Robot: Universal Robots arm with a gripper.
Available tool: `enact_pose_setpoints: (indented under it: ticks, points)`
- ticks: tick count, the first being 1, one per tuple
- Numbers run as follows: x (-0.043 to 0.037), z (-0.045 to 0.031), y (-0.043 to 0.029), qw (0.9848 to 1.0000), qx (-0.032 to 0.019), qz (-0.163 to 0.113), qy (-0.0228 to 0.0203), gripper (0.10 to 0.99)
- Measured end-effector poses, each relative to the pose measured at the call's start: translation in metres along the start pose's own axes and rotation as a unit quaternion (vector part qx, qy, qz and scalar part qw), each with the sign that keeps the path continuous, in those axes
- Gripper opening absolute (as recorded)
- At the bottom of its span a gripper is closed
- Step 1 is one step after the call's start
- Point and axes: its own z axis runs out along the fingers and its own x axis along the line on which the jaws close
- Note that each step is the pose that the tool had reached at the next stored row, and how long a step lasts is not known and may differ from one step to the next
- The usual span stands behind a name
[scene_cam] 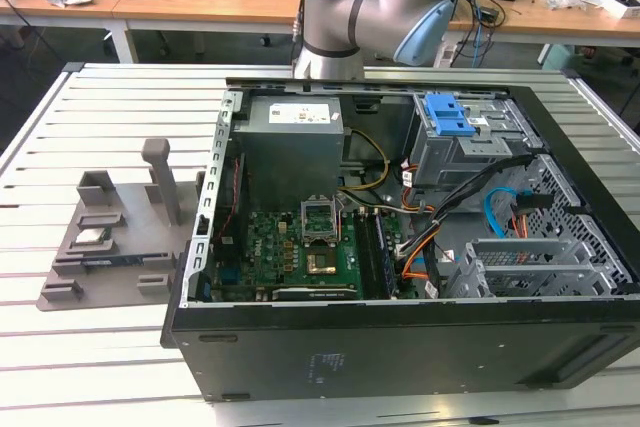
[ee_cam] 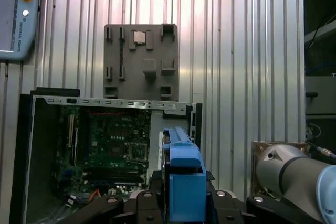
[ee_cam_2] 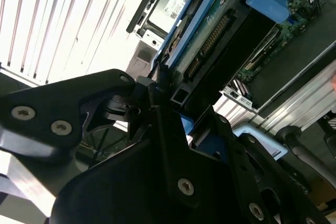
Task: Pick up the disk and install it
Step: 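Pick up the disk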
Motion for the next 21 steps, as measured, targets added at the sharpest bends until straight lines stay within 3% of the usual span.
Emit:
enact_pose_setpoints:
  ticks: [21]
  points:
    - [0.0003, 0.0120, -0.0009, 1.0000, 0.0000, 0.000, 0.0000, 0.365]
